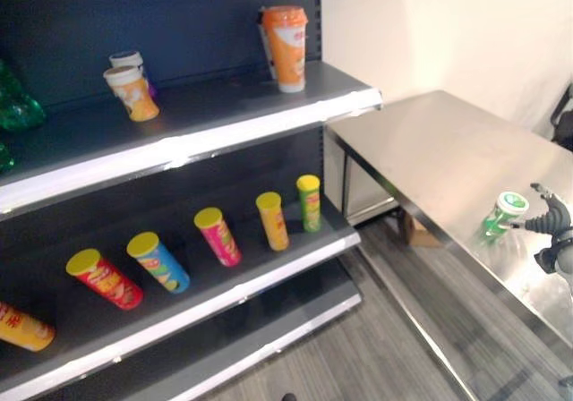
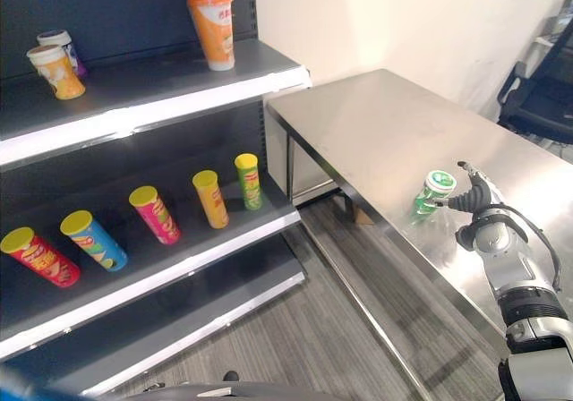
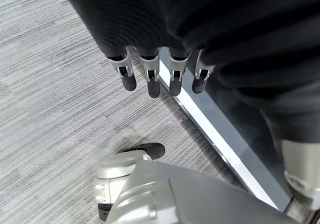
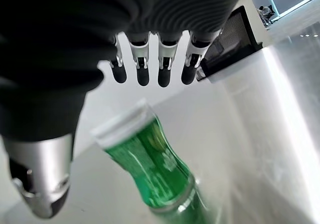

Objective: Put the goods on the table back onto the shelves and tidy them up.

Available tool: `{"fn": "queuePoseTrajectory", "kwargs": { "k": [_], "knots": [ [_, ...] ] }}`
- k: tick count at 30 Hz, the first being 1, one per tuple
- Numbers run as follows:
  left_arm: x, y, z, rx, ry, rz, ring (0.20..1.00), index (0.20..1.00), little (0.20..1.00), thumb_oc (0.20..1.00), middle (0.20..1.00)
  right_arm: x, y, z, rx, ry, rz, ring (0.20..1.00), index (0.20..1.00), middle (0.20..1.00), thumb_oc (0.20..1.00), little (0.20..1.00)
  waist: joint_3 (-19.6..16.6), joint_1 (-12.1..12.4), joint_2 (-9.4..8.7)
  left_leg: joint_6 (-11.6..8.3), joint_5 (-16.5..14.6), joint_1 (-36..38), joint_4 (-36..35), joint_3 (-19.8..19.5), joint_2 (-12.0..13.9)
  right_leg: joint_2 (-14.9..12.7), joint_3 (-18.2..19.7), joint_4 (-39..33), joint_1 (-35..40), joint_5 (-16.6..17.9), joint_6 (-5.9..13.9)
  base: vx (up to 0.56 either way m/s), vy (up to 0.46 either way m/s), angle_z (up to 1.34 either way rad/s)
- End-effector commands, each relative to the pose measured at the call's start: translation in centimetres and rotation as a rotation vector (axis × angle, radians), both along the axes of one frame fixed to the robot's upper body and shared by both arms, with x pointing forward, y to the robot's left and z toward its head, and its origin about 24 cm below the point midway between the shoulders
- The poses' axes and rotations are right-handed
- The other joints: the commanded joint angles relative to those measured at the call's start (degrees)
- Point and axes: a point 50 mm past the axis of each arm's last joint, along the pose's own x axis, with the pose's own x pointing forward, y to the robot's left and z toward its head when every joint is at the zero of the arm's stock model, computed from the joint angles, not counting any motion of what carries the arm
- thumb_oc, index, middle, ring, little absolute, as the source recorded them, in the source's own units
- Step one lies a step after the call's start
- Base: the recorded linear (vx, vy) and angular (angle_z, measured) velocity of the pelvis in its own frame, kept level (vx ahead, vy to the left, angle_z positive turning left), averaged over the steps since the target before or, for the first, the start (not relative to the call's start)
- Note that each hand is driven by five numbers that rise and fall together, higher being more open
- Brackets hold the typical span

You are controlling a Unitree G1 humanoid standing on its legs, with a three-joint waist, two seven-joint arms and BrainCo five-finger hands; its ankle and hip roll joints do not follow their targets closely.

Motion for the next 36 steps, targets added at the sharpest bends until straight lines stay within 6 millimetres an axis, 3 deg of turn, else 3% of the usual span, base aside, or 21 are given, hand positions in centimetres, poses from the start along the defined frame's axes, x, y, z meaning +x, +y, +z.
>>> {"fn": "queuePoseTrajectory", "kwargs": {
  "k": [1, 7, 8, 9, 10, 19, 26, 27, 29, 31, 33, 35, 36],
  "knots": [
    [2.7, 1.4, 0.7, 0.048, -0.066, -0.031, 1.000, 1.000, 1.000, 1.000, 1.000, 1.6, 0.2, 3.0, -0.018, -0.089, 0.024, 1.000, 1.000, 1.000, 1.000, 1.000, -0.05, 1.08, -1.98, -4.74, -3.38, 2.81, 0.63, 3.15, 3.55, -2.13, -0.17, 1.70, -0.62, -4.82, 2.05, 0.02, -0.017, 0.21],
    [2.7, 1.3, 0.7, 0.045, -0.067, -0.034, 1.000, 1.000, 1.000, 1.000, 1.000, 1.7, 0.0, 1.7, -0.003, -0.026, 0.004, 1.000, 1.000, 1.000, 1.000, 1.000, -0.10, 1.44, -1.97, -4.96, -3.24, 2.58, 0.63, 2.76, 3.54, -2.03, -1.10, 1.54, -0.10, -4.95, 1.94, 0.01, -0.012, 0.05],
    [2.7, 1.2, 0.7, 0.044, -0.068, -0.034, 1.000, 1.000, 1.000, 1.000, 1.000, 1.8, 0.1, 1.3, 0.004, -0.015, -0.002, 0.859, 0.859, 0.859, 0.859, 0.859, -0.10, 1.55, -1.94, -4.99, -3.20, 2.58, 0.63, 2.62, 3.54, -2.07, -1.32, 1.60, -0.02, -4.99, 1.89, 0.00, 0.000, 0.00],
    [2.7, 1.2, 0.7, 0.043, -0.068, -0.033, 1.000, 1.000, 1.000, 1.000, 1.000, 1.8, 0.1, 1.3, 0.004, -0.011, -0.003, 0.555, 0.555, 0.555, 0.555, 0.555, -0.10, 1.56, -1.96, -5.00, -3.20, 2.55, 0.63, 2.59, 3.55, -2.06, -1.40, 1.57, 0.01, -4.98, 1.90, 0.00, 0.000, 0.00],
    [2.8, 1.2, 0.7, 0.041, -0.074, -0.033, 1.000, 1.000, 1.000, 1.000, 1.000, 1.9, 0.2, 1.2, 0.001, -0.011, -0.005, 0.200, 0.200, 0.200, 0.200, 0.200, -0.05, 1.65, -1.93, -4.99, -3.21, 2.52, 0.63, 2.55, 3.53, -2.06, -1.47, 1.55, 0.01, -5.00, 1.88, 0.00, -0.005, 0.04],
    [2.8, 1.2, 0.7, 0.045, -0.076, -0.027, 1.000, 1.000, 1.000, 1.000, 1.000, 1.8, 0.3, 1.3, 0.005, -0.067, -0.024, 0.200, 0.200, 0.200, 0.200, 0.200, -0.03, 1.66, -1.79, -4.88, -3.38, 2.77, 0.63, 2.62, 3.54, -2.24, -1.91, 1.70, 0.34, -5.17, 1.97, 0.00, 0.002, 0.04],
    [2.5, 1.7, 0.8, 0.060, -0.072, -0.004, 1.000, 1.000, 1.000, 1.000, 1.000, 0.9, 0.4, 3.4, -0.004, -0.223, -0.011, 0.200, 0.200, 0.200, 0.200, 0.200, -0.07, 1.22, -1.74, -4.69, -3.70, 3.16, 0.63, 2.73, 3.60, -2.20, -1.63, 1.90, 0.47, -5.49, 2.01, 0.00, 0.000, 0.00],
    [2.4, 1.8, 0.8, 0.064, -0.076, 0.010, 1.000, 1.000, 1.000, 1.000, 1.000, 0.6, 0.7, 5.0, -0.021, -0.302, 0.016, 0.200, 0.200, 0.200, 0.200, 0.200, -0.10, 0.99, -1.68, -4.70, -3.76, 3.33, 0.63, 2.71, 3.76, -2.05, -1.50, 1.98, 0.56, -5.74, 1.89, 0.00, 0.000, 0.00],
    [2.3, 1.9, 0.8, 0.066, -0.076, 0.012, 1.000, 1.000, 1.000, 1.000, 1.000, 0.4, 0.8, 5.5, -0.028, -0.333, 0.026, 0.200, 0.200, 0.200, 0.200, 0.200, -0.11, 1.05, -1.67, -4.72, -3.78, 3.42, 0.63, 2.68, 3.87, -1.96, -1.48, 2.01, 0.63, -5.87, 1.82, 0.00, -0.018, 0.00],
    [2.2, 2.2, 0.9, 0.069, -0.082, 0.046, 1.000, 1.000, 1.000, 1.000, 1.000, 0.4, 2.8, 9.0, -0.051, -0.491, 0.137, 0.200, 0.200, 0.200, 0.200, 0.200, 0.21, 1.22, -1.71, -4.80, -3.36, 3.59, 0.63, 2.45, 4.45, -1.32, -1.20, 2.08, 0.51, -6.35, 1.33, 0.00, -0.079, 0.01],
    [2.0, 2.3, 1.0, 0.066, -0.091, 0.074, 1.000, 1.000, 1.000, 1.000, 1.000, 0.4, 4.6, 11.1, -0.071, -0.572, 0.234, 0.200, 0.200, 0.200, 0.200, 0.200, 0.57, 1.81, -1.96, -4.84, -3.25, 3.46, 1.09, 1.74, 4.65, -0.81, -0.75, 1.87, 0.31, -6.37, 1.00, -0.02, -0.068, -0.04],
    [2.0, 2.4, 1.0, 0.065, -0.094, 0.081, 1.000, 1.000, 1.000, 1.000, 1.000, 0.4, 5.2, 11.8, -0.079, -0.600, 0.263, 0.200, 0.200, 0.200, 0.200, 0.200, 0.64, 1.95, -2.04, -4.95, -3.13, 3.30, 1.11, 1.47, 4.79, -0.60, -0.75, 1.67, 0.31, -6.40, 0.91, -0.02, -0.052, -0.03],
    [1.9, 2.4, 1.0, 0.059, -0.094, 0.106, 1.000, 1.000, 1.000, 1.000, 1.000, 0.1, 6.8, 13.7, -0.100, -0.669, 0.353, 0.200, 0.200, 0.200, 0.200, 0.200, 0.90, 2.38, -2.32, -5.30, -2.31, 2.40, 1.02, 1.04, 5.11, -0.19, -1.09, 1.14, 0.07, -6.50, 0.75, -0.04, -0.060, 0.00]
  ]
}}
